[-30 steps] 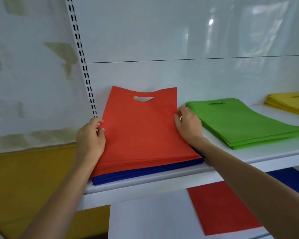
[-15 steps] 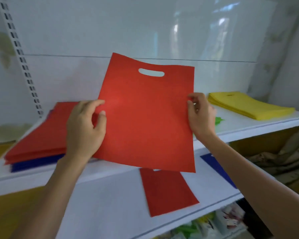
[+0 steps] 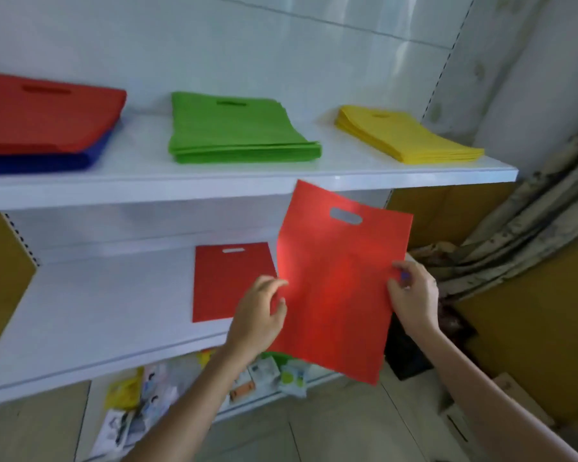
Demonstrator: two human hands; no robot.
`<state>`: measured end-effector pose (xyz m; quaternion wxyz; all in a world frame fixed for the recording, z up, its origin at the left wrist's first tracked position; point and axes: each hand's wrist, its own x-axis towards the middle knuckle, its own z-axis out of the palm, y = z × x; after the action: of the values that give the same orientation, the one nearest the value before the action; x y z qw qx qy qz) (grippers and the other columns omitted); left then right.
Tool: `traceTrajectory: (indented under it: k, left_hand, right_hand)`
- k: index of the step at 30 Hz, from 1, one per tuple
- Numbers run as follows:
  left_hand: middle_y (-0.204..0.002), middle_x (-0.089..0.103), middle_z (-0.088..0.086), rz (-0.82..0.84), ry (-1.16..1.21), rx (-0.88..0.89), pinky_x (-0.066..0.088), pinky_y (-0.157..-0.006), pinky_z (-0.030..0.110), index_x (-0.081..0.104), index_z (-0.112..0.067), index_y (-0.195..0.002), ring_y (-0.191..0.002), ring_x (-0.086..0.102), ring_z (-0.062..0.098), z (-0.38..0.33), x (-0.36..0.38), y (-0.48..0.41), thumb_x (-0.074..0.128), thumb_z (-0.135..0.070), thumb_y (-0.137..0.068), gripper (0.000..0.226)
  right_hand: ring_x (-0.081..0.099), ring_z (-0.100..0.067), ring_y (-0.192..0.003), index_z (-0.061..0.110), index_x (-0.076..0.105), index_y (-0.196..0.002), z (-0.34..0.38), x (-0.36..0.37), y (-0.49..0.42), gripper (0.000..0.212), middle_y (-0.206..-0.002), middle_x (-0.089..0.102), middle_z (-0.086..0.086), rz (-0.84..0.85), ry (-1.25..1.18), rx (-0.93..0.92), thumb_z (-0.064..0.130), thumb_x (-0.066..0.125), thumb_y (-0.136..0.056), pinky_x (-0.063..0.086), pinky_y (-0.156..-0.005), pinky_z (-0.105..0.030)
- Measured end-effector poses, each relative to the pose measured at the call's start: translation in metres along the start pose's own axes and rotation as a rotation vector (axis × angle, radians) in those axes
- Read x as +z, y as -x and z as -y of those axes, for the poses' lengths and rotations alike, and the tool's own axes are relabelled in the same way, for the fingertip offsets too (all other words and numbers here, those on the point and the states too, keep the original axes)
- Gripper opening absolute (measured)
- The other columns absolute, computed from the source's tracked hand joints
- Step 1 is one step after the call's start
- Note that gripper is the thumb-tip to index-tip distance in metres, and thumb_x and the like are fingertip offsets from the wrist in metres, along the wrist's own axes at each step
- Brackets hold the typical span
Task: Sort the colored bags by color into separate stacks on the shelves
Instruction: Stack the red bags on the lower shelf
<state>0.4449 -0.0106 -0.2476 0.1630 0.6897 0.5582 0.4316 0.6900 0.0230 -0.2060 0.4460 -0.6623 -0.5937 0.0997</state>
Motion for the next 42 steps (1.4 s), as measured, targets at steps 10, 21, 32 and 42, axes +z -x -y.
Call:
traceTrajectory:
  k: [10, 21, 32, 42]
  left_hand:
    - [-0.109, 0.057, -0.003, 0.004, -0.066, -0.394, 0.039, -0.079, 0.014, 0.063, -0.011, -0.113, -0.091, 0.054, 0.006, 0.122, 0.028, 0.036, 0.054, 0.001, -0.085, 0.032]
    - [-0.118, 0.061, 0.006, -0.073, -0.318, -0.457, 0.037, -0.091, 0.026, 0.062, -0.011, -0.118, -0.105, 0.055, 0.027, 0.27, 0.042, -0.044, 0.06, 0.003, -0.079, 0.042]
    - [-0.124, 0.048, 0.01, 0.061, -0.317, -0.762, 0.043, -0.092, 0.028, 0.037, -0.019, -0.138, -0.109, 0.054, 0.022, 0.289, 0.052, -0.066, 0.062, -0.021, -0.087, 0.057]
    - [-0.124, 0.052, 0.004, -0.018, -0.387, -0.749, 0.05, -0.087, 0.032, 0.045, -0.018, -0.129, -0.105, 0.058, 0.02, 0.291, 0.057, -0.065, 0.056, -0.027, -0.091, 0.04]
  right_hand:
    - [0.055, -0.017, -0.083, 0.004, 0.067, -0.103, -0.069, 0.136, 0.011, 0.022, -0.11, 0.061, -0.01, 0.286, 0.044, 0.107, 0.0, 0.052, -0.088, 0.044, -0.077, -0.029]
    - [0.046, -0.034, -0.12, -0.006, 0.046, -0.13, -0.076, 0.324, -0.07, 0.051, -0.132, 0.046, -0.02, 0.587, 0.122, -0.153, -0.012, 0.044, -0.079, 0.033, -0.103, -0.029]
    - [0.036, -0.031, -0.122, 0.014, 0.035, -0.14, -0.085, 0.371, -0.073, 0.048, -0.132, 0.041, -0.016, 0.724, 0.402, -0.068, 0.018, 0.045, -0.093, 0.037, -0.099, -0.037]
    - [0.047, -0.026, -0.115, 0.014, 0.043, -0.133, -0.096, 0.367, -0.081, 0.04, -0.126, 0.043, -0.011, 0.714, 0.468, -0.123, 0.027, 0.048, -0.096, 0.047, -0.087, -0.037]
